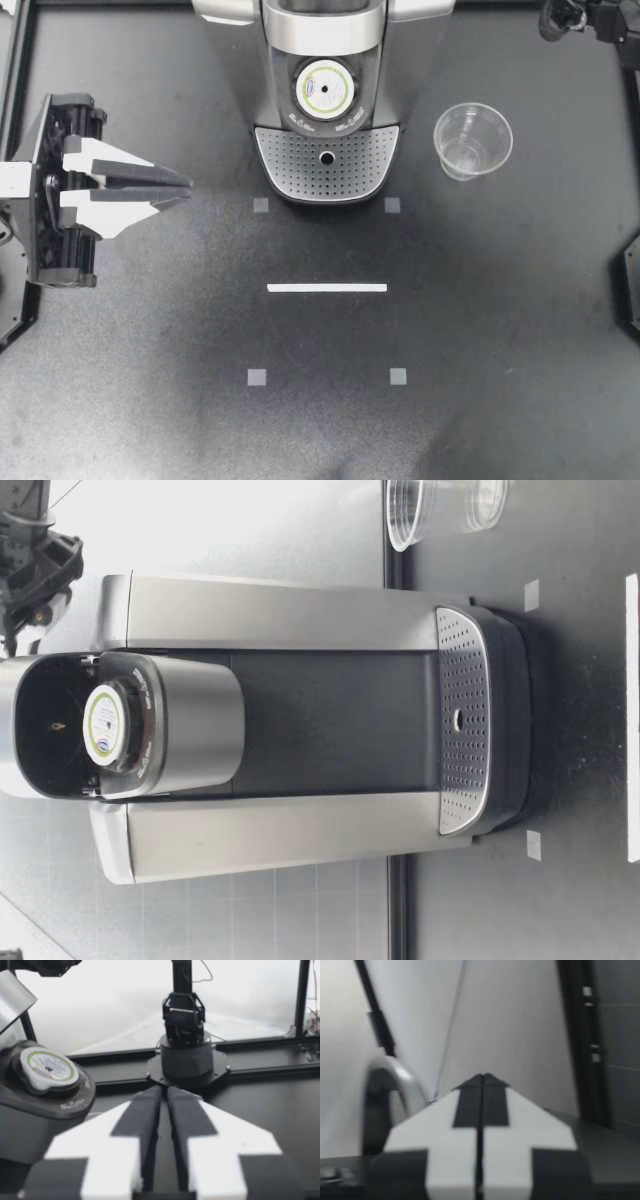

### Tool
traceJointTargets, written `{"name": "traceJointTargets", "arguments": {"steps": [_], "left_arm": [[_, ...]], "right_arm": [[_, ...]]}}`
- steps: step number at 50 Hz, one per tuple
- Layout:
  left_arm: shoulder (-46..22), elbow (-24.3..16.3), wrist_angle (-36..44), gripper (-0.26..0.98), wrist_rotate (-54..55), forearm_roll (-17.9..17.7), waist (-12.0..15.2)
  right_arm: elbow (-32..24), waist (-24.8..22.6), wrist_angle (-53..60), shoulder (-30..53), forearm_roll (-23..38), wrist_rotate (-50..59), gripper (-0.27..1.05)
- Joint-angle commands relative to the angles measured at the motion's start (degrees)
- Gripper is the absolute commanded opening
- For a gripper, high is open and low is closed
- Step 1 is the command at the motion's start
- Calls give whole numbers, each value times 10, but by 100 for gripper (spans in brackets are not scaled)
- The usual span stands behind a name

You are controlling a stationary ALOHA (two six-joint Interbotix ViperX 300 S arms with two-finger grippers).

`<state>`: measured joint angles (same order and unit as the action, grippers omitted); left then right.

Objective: Place the coffee capsule inside the capsule container, then place the cup onto the center of the cup tray, then push the 'Hot Water' and 'Travel Mug' buttons.

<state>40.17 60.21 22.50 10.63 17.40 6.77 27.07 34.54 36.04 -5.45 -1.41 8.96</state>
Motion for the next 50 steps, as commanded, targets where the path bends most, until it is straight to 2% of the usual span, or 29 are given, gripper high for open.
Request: {"name": "traceJointTargets", "arguments": {"steps": [1,11,34,50], "left_arm": [[1,-6,-2,14,-2,-2,2],[2,-4,-12,14,0,-3,2],[5,-4,-7,14,2,-3,2],[0,-4,-4,14,3,-8,2]], "right_arm": [[-14,-14,1,-10,3,0,2],[1,-40,-1,-28,5,-2,2],[94,-105,10,-105,4,1,2],[131,-142,0,-108,3,4,2]]}}
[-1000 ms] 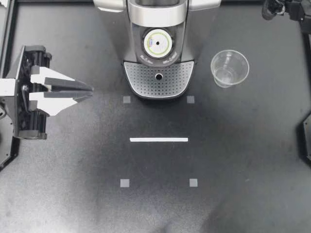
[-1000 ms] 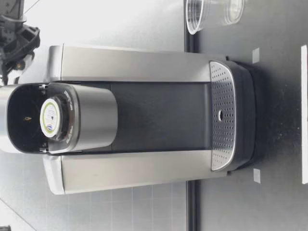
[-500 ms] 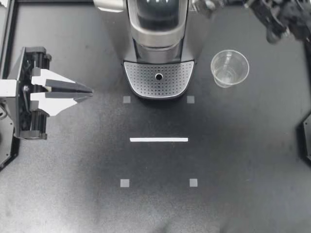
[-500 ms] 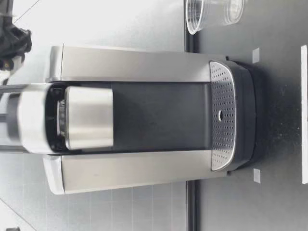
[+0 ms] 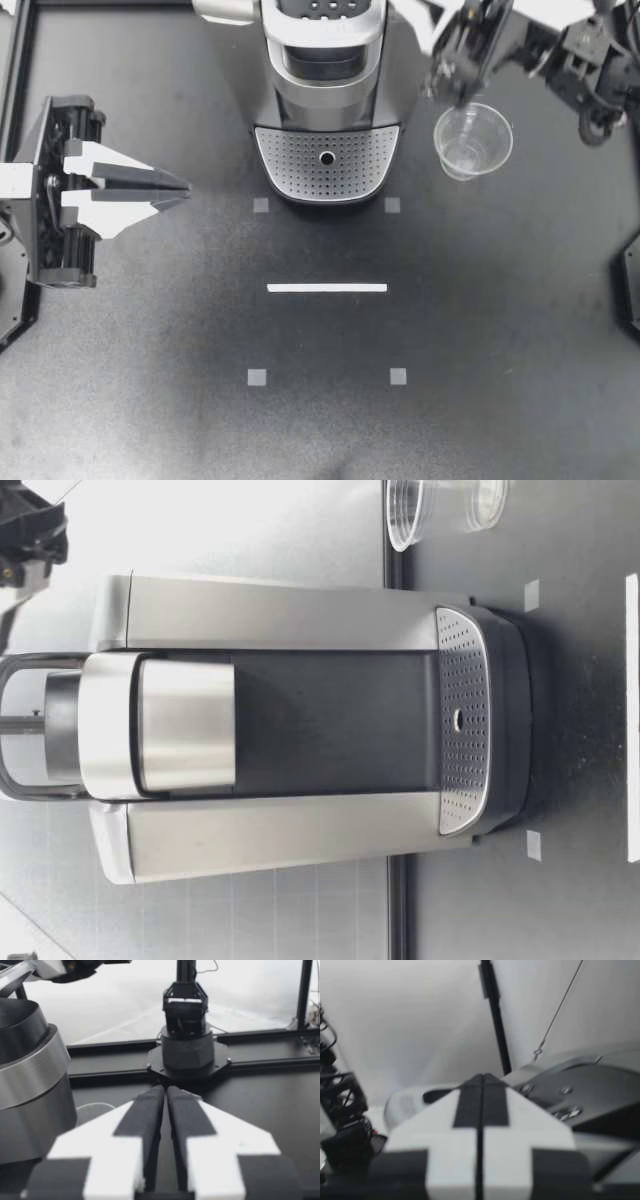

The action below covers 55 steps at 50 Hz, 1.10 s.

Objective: Place the coffee capsule inside the capsule container, then place the cup onto the center of the cup tray, then push the 'Hot Water' and 'Travel Mug' buttons.

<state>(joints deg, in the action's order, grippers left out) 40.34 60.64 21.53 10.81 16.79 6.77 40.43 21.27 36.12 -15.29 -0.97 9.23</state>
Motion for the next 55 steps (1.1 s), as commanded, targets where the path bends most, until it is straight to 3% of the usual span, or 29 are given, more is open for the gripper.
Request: {"name": "traceJointTargets", "arguments": {"steps": [1,30,40,47,55], "left_arm": [[-2,-8,5,14,1,-3,2],[-13,-5,5,14,1,-14,2],[-14,-2,6,14,1,-14,2],[-22,-1,7,14,0,-14,2],[-40,-1,25,14,1,-14,2]], "right_arm": [[0,-11,-1,-10,-2,2,2],[61,-38,-31,-33,-3,58,2],[138,-37,-101,-137,-45,127,2],[212,-4,-251,-208,-103,189,2],[264,69,-321,-241,-112,254,2]]}}
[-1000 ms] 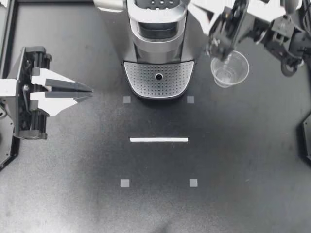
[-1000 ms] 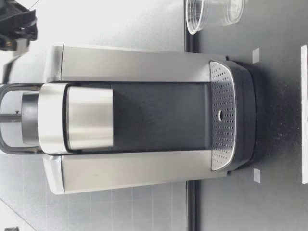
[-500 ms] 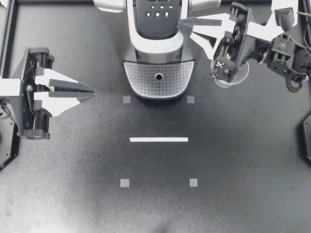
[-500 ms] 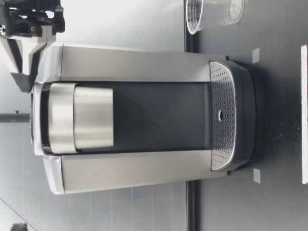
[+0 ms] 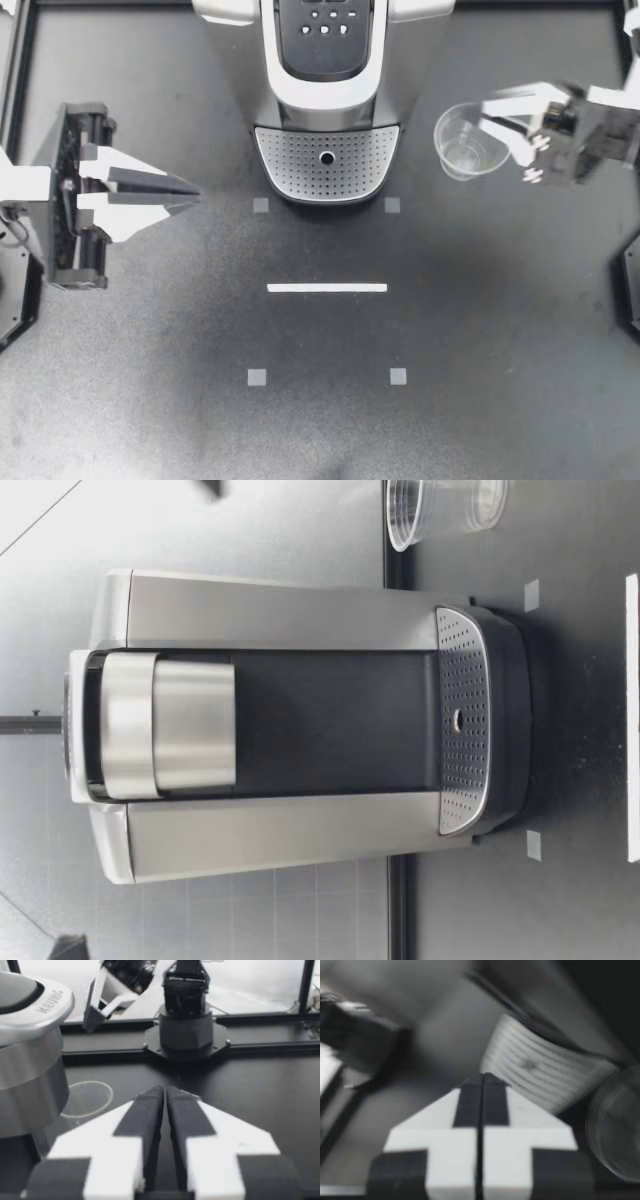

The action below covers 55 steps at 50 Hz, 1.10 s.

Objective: Place the coffee capsule inside the capsule container, then place the cup onto the center of the cup tray, then push the 'Hot Water' and 'Travel Mug' buttons.

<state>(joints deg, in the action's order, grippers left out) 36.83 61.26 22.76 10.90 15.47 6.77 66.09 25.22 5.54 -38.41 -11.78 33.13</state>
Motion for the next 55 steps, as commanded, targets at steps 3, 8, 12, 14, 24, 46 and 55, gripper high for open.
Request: {"name": "traceJointTargets", "arguments": {"steps": [3,8,12,14,24,46,55], "left_arm": [[-11,-7,26,14,0,-1,2],[-19,-7,39,14,0,-2,2],[-26,-9,40,14,-1,-1,2],[-27,-9,40,14,-1,-1,2],[-35,-10,40,14,-3,-1,2],[-38,-9,40,14,-2,-1,2],[-38,-10,40,14,-2,-1,2]], "right_arm": [[27,54,-30,-14,-4,46,3],[57,76,-46,-15,-2,92,8],[70,76,-50,-14,-1,110,14],[75,76,-50,-13,-1,113,17],[78,76,-49,7,-1,114,41],[47,76,-22,102,-1,113,54],[33,76,-18,136,-1,113,54]]}}
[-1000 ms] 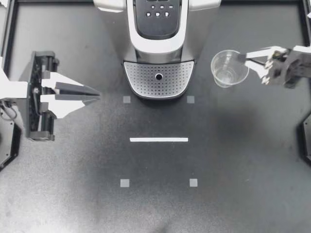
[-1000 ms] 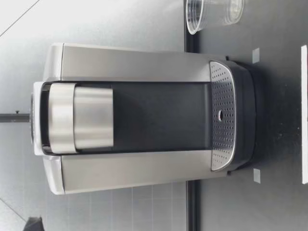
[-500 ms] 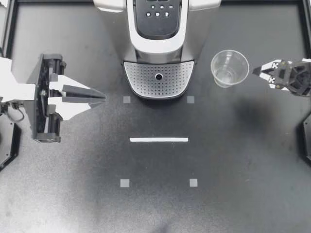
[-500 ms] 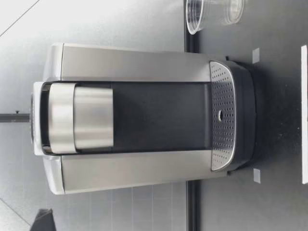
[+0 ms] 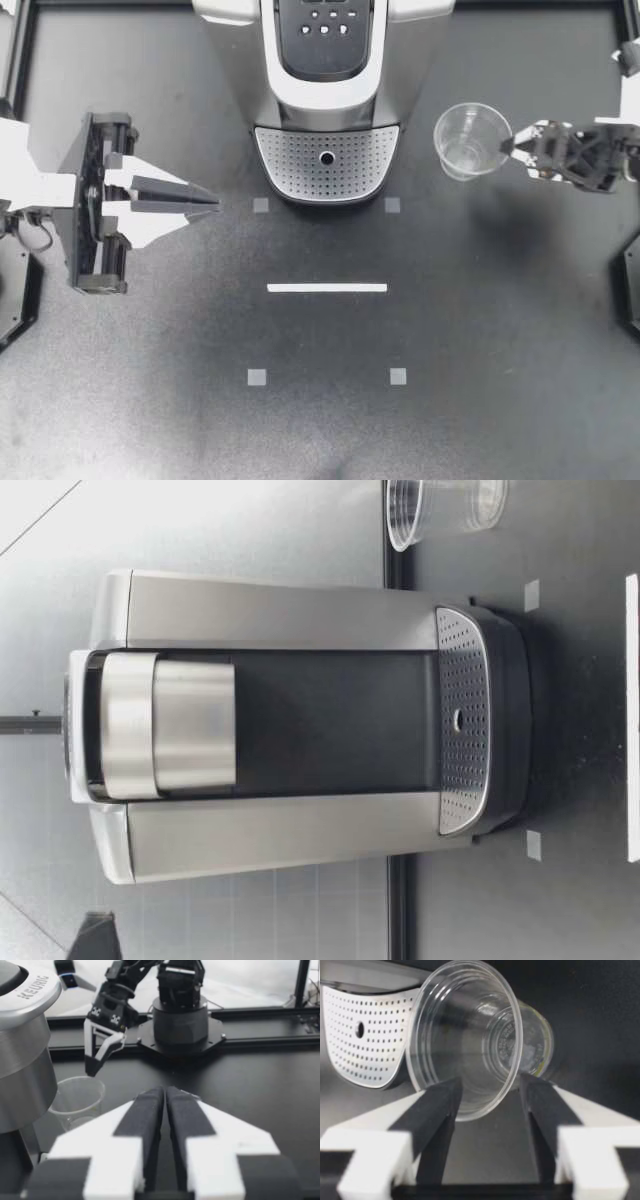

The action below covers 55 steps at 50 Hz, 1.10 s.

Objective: Place the coffee capsule inside the capsule container, then place the cup onto the center of the cup tray, then push the 'Hot Water' and 'Travel Mug' buttons.

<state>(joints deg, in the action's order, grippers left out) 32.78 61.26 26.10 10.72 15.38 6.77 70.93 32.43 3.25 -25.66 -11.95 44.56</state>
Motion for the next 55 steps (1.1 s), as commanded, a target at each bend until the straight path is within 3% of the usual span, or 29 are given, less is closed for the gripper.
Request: {"name": "traceJointTargets", "arguments": {"steps": [1,15,34,44,55], "left_arm": [[3,-10,7,14,0,0,2],[6,-7,7,14,1,0,2],[10,-3,7,14,0,0,2],[21,4,6,14,0,-1,2],[34,10,7,14,-3,-1,2]], "right_arm": [[-17,4,6,14,1,-1,54],[-29,4,1,38,1,-1,47],[-30,4,-16,15,1,1,6],[-47,-3,-37,-12,1,22,5],[-87,-64,-36,-7,0,78,5]]}}
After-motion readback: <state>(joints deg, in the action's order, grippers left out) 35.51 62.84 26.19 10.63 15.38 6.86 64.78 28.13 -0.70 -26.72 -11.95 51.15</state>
